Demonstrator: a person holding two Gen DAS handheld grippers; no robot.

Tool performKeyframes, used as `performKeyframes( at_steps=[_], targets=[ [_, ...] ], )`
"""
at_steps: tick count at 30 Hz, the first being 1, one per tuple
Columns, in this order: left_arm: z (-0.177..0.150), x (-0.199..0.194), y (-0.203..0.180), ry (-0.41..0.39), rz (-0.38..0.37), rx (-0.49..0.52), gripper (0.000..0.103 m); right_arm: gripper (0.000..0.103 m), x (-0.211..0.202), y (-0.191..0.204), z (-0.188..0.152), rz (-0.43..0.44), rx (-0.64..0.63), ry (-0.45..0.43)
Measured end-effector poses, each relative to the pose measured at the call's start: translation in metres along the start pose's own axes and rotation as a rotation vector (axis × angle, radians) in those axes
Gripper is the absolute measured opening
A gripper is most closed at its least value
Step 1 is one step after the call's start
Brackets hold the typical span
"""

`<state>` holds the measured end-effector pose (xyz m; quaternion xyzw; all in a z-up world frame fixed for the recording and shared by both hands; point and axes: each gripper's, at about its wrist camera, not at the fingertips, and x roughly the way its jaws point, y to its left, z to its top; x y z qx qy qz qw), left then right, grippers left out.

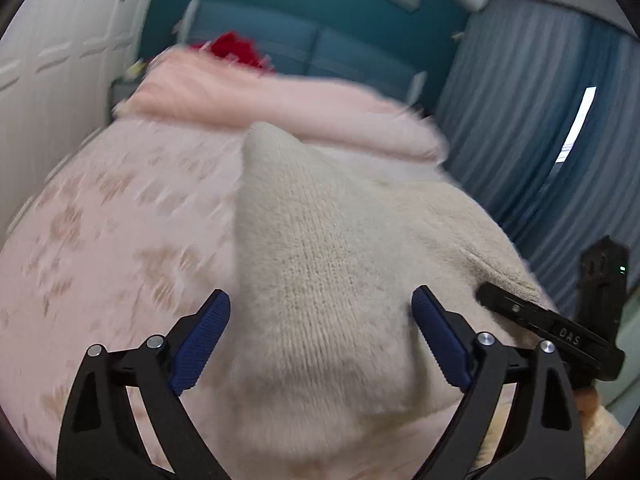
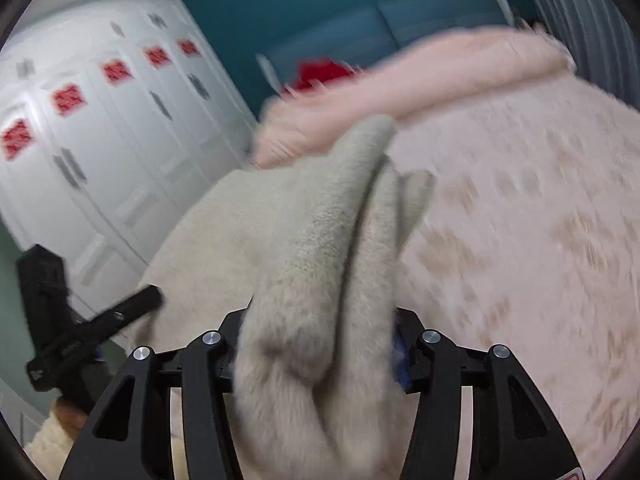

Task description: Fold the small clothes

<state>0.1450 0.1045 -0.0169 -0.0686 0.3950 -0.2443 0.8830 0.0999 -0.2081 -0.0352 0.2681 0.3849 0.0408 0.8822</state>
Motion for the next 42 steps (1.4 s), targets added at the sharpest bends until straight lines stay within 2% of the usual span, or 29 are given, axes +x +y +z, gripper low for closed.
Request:
performKeyframes(
  at_steps=[1,2,3,6,7,10,11,14,16,19,21,22,23,26,28,29,30,32,33,34,36,39,41,42],
  targets=[
    [-0.026,0.024,0.018,0.109,0.065,-0.047,0.079,0.035,0.021,-0.019,-0.025,-0.079,0.039,0.091],
    [-0.047,0.034,0.031,0.182,0.108,-0.062,0.071,0.035,0.027,-0.030,-0.046,-0.100,0.061,0.120],
    [-0.065,0.036,0.036,0.212,0.141,-0.052,0.071,0.035,0.024,-0.039,-0.062,-0.106,0.075,0.125],
    [-0.090,0.020,0.028,0.189,0.194,0.004,0.074,0.035,0.008,-0.052,-0.079,-0.106,0.106,0.112],
    [-0.090,0.015,0.020,0.176,0.193,0.024,0.079,0.036,0.005,-0.051,-0.075,-0.104,0.097,0.102],
    [-0.074,0.010,0.005,0.136,0.182,0.041,0.092,0.062,0.009,-0.036,-0.057,-0.121,0.036,0.088],
    [-0.073,0.012,-0.001,0.131,0.166,0.026,0.093,0.064,0.014,-0.034,-0.054,-0.120,0.026,0.079],
    [-0.058,0.047,0.011,0.166,0.137,-0.042,0.093,0.064,0.050,-0.033,-0.043,-0.129,0.054,0.141],
    [-0.056,0.066,0.015,0.200,0.167,-0.070,0.093,0.064,0.074,-0.040,-0.045,-0.098,0.116,0.193],
    [-0.063,0.100,0.036,0.296,0.221,-0.132,0.092,0.065,0.106,-0.047,-0.050,-0.053,0.190,0.257],
    [-0.069,0.114,0.047,0.335,0.198,-0.189,0.088,0.049,0.121,-0.046,-0.047,-0.021,0.221,0.280],
    [-0.070,0.116,0.048,0.341,0.174,-0.208,0.082,0.038,0.124,-0.044,-0.042,-0.018,0.217,0.292],
    [-0.068,0.115,0.046,0.338,0.164,-0.207,0.075,0.032,0.121,-0.036,-0.033,-0.030,0.188,0.281],
    [-0.058,0.106,0.029,0.311,0.194,-0.128,0.072,0.028,0.080,-0.002,-0.001,0.014,0.040,0.144],
    [-0.055,0.102,0.022,0.294,0.194,-0.085,0.073,0.029,0.058,0.010,0.008,0.014,-0.039,0.075],
    [-0.057,0.103,0.020,0.300,0.199,-0.074,0.075,0.031,0.059,0.006,0.004,-0.002,-0.048,0.075],
    [-0.060,0.106,0.018,0.310,0.204,-0.063,0.075,0.032,0.070,-0.004,-0.003,-0.037,-0.044,0.105],
    [-0.070,0.116,0.018,0.333,0.210,-0.049,0.080,0.036,0.111,-0.039,-0.030,-0.145,-0.007,0.260],
    [-0.074,0.121,0.018,0.344,0.196,-0.053,0.081,0.036,0.115,-0.055,-0.039,-0.129,0.046,0.271],
    [-0.077,0.123,0.018,0.348,0.200,-0.057,0.081,0.037,0.103,-0.062,-0.039,-0.083,0.108,0.223],
    [-0.076,0.115,0.015,0.313,0.229,-0.041,0.082,0.038,0.079,-0.059,-0.029,-0.074,0.157,0.183],
    [-0.075,0.112,0.011,0.304,0.256,0.003,0.083,0.040,0.058,-0.044,-0.015,-0.088,0.089,0.136],
    [-0.075,0.114,0.013,0.317,0.255,-0.009,0.083,0.051,0.071,-0.042,-0.010,-0.115,0.040,0.182],
    [-0.075,0.114,0.014,0.319,0.252,-0.027,0.083,0.051,0.083,-0.046,-0.010,-0.121,0.051,0.220]
  ],
)
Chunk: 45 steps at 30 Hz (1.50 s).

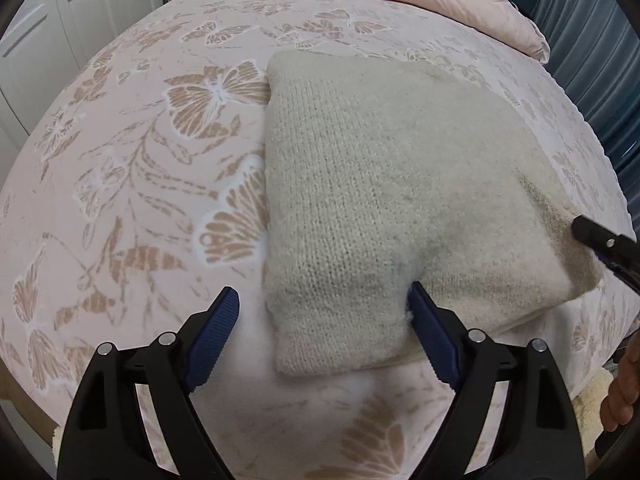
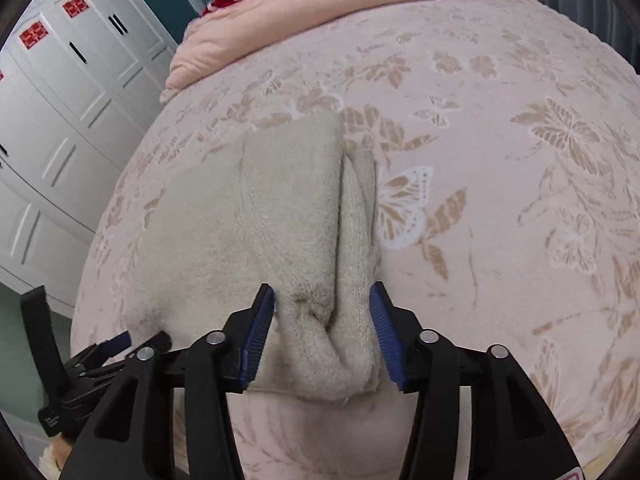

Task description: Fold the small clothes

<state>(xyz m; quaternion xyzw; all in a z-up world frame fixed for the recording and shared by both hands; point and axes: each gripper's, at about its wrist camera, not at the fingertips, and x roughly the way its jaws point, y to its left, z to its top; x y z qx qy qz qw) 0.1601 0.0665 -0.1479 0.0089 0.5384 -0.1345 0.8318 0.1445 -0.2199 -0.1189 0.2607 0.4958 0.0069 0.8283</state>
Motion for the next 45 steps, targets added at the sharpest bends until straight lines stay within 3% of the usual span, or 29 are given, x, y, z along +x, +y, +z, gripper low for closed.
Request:
performKeyframes(
  at_steps=[4,6,7,9,10,12,15,16,17,20,22,24,27,29,30,32,35,39,41,43,45],
  targets=[
    [0.000,0.003,0.003,0.021,-0.009,-0.043,0.089,0.056,0.039,-0.012,-0.008,0.074,0.110,0.097],
    [0.001,0.007,0.006,0.029,-0.006,-0.059,0.094,0.049,0.044,-0.015,-0.013,0.097,0.158,0.087],
    [0.002,0.010,0.007,0.033,-0.022,-0.064,0.094,0.040,0.043,-0.017,-0.014,0.118,0.185,0.082],
    [0.009,0.014,0.009,0.045,-0.070,-0.071,0.083,0.033,0.030,-0.015,-0.015,0.144,0.223,0.049],
    [0.015,0.013,0.009,0.060,-0.110,-0.061,0.068,0.031,0.020,-0.013,-0.015,0.170,0.232,0.017],
    [0.026,0.006,0.006,0.067,-0.108,-0.033,0.064,0.031,-0.002,-0.004,-0.018,0.204,0.222,-0.040],
    [0.028,0.006,0.006,0.062,-0.076,0.032,0.068,0.035,0.009,0.005,-0.027,0.098,0.127,-0.006],
    [0.024,0.011,0.009,0.076,-0.077,0.032,0.075,0.039,0.021,0.005,-0.032,0.020,0.090,0.026],
    [0.019,0.015,0.011,0.087,-0.080,0.026,0.080,0.040,0.026,0.001,-0.036,0.006,0.083,0.036],
    [0.004,0.001,0.013,0.060,-0.062,0.030,0.080,0.043,-0.006,-0.009,-0.039,0.037,0.149,-0.022],
    [-0.003,-0.017,0.011,0.030,-0.030,0.038,0.078,0.043,-0.036,-0.004,-0.041,0.002,0.114,-0.086],
    [-0.007,-0.040,0.011,-0.021,-0.062,0.016,0.079,0.043,-0.060,0.010,-0.039,-0.028,0.035,-0.139],
    [0.002,-0.059,0.014,-0.091,-0.051,-0.066,0.081,0.031,-0.069,0.031,-0.027,-0.005,-0.055,-0.157],
    [0.014,-0.057,0.020,-0.117,0.019,-0.116,0.081,0.009,-0.060,0.045,-0.018,0.024,-0.095,-0.133],
    [0.019,-0.053,0.024,-0.112,0.068,-0.133,0.081,0.006,-0.054,0.054,-0.013,0.050,-0.109,-0.114],
    [0.026,-0.039,0.034,-0.066,0.120,-0.161,0.081,0.006,-0.039,0.078,-0.003,0.109,-0.124,-0.084],
    [0.023,-0.041,0.050,-0.058,0.089,-0.219,0.081,0.007,-0.013,0.119,0.004,0.127,-0.220,-0.044],
    [0.021,-0.056,0.056,-0.075,0.083,-0.204,0.082,0.007,0.072,0.144,-0.026,0.103,-0.291,0.239],
    [0.020,-0.060,0.055,-0.069,0.049,-0.201,0.082,0.007,0.067,0.149,-0.042,0.092,-0.365,0.182],
    [0.017,-0.058,0.047,-0.055,0.017,-0.169,0.087,0.005,0.047,0.142,-0.032,0.132,-0.298,0.179],
    [0.012,-0.047,0.034,-0.030,0.033,-0.115,0.087,0.005,0.019,0.124,-0.020,0.180,-0.229,0.118]
  ],
)
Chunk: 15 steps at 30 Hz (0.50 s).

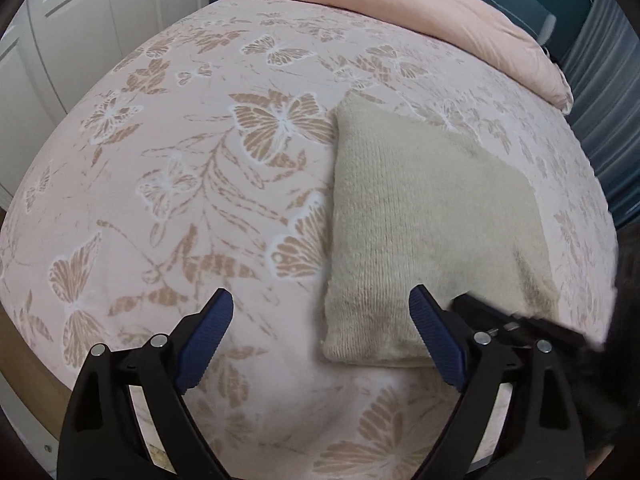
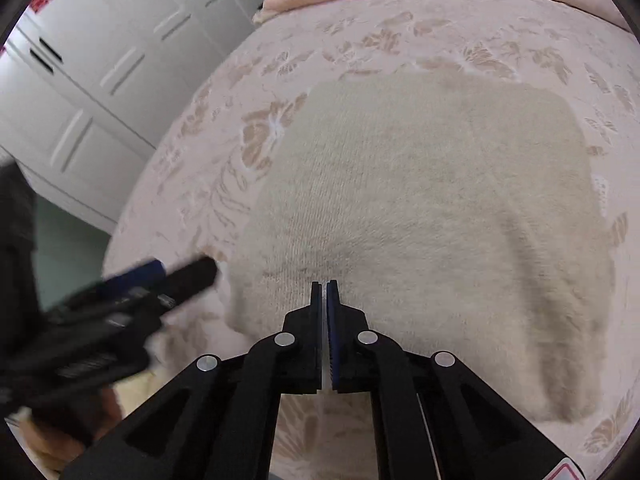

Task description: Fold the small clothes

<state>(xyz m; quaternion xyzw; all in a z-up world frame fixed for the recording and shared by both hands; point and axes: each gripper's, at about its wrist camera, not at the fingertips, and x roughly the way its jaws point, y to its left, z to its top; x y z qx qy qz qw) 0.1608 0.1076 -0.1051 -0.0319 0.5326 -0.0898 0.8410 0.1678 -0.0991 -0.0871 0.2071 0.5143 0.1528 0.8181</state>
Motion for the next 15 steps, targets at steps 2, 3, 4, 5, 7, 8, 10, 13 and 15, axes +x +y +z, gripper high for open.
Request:
performKeyframes(
  at_steps=[2,3,4,5,7,8,10,13,15],
  targets=[
    [-0.009,0.017,-0.009,0.030,0.032,0.048,0.087,0.005,-0.020,-0.022,-0.003,-0.087,0.029,-0.052],
    [-0.013,0.025,-0.012,0.047,0.043,0.057,0.087,0.005,-0.018,-0.037,-0.008,-0.143,0.048,-0.033],
    [-0.017,0.033,-0.013,0.066,0.048,0.057,0.087,0.005,-0.010,-0.052,-0.013,-0.210,0.068,0.011],
    [-0.020,0.038,-0.013,0.074,0.045,0.050,0.088,0.000,-0.004,-0.066,-0.021,-0.241,0.088,0.046],
    [-0.025,0.036,-0.012,0.074,0.038,0.031,0.088,0.000,-0.019,-0.079,-0.031,-0.169,0.145,0.016],
    [-0.027,0.030,-0.013,0.068,0.041,0.032,0.087,0.001,-0.030,-0.079,-0.035,-0.165,0.155,-0.015],
    [-0.031,0.015,-0.017,0.047,0.039,0.053,0.087,0.006,-0.056,-0.075,-0.043,-0.204,0.153,-0.088],
    [-0.040,-0.009,-0.028,0.003,0.037,0.080,0.092,0.009,-0.086,-0.074,-0.058,-0.278,0.157,-0.146],
    [-0.048,-0.023,-0.038,-0.020,0.037,0.103,0.095,0.015,-0.100,-0.075,-0.069,-0.319,0.176,-0.166]
  ],
)
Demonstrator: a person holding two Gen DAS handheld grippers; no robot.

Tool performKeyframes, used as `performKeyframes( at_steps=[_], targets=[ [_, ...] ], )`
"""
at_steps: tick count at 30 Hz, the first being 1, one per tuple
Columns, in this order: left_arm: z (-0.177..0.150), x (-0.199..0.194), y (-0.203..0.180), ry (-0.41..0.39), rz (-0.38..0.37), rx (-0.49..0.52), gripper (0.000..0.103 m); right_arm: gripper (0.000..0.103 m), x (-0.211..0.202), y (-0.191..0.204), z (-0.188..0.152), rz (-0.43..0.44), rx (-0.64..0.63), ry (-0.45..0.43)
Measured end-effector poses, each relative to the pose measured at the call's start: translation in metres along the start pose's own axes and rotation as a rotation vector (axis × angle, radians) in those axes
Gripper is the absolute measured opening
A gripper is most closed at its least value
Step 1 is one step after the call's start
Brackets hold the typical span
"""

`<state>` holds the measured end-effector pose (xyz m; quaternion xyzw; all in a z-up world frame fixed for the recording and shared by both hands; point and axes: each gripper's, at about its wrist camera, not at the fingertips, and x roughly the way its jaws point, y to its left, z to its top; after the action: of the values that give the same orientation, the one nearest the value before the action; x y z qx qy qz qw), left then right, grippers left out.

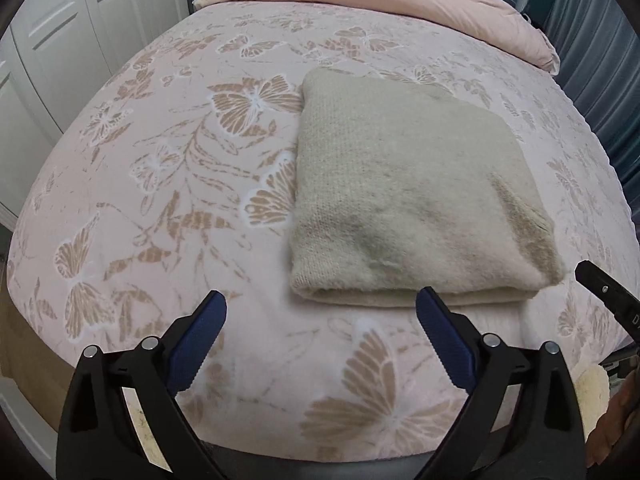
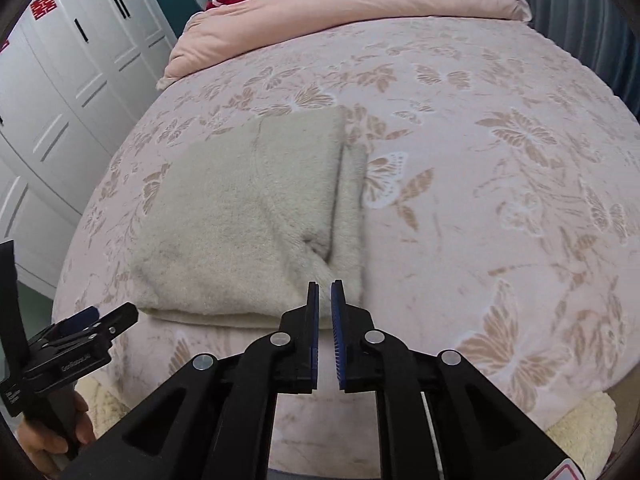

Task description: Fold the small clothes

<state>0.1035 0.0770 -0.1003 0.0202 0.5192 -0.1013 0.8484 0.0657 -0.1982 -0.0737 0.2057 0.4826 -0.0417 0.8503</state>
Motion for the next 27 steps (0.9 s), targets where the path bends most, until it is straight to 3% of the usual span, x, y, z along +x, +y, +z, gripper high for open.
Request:
performKeyframes(
  at_steps=[2,3,7,12,27],
  targets=[
    [-0.008,-0.013,-0.011,-0.027,-0.009,0.022,0.095,0.043,-0.011,-0.004,-0.009,-0.022,0.022,-0.024],
    [-0.011,-0.018,-0.015,-0.043,-0.015,0.026,0.095,0.047,-0.016,-0.004,-0.014,-0.030,0.024,-0.039],
    [-0.025,-0.033,-0.032,-0.073,-0.022,0.041,0.096,0.051,-0.028,0.003,-0.039,-0.069,-0.012,-0.059],
    [-0.039,-0.043,-0.045,-0.104,0.024,0.049,0.096,0.057,-0.040,0.013,-0.058,-0.068,-0.029,-0.077],
    [-0.058,-0.062,-0.061,-0.166,0.121,0.092,0.096,0.059,-0.052,0.031,-0.073,-0.072,-0.065,-0.090]
  ],
)
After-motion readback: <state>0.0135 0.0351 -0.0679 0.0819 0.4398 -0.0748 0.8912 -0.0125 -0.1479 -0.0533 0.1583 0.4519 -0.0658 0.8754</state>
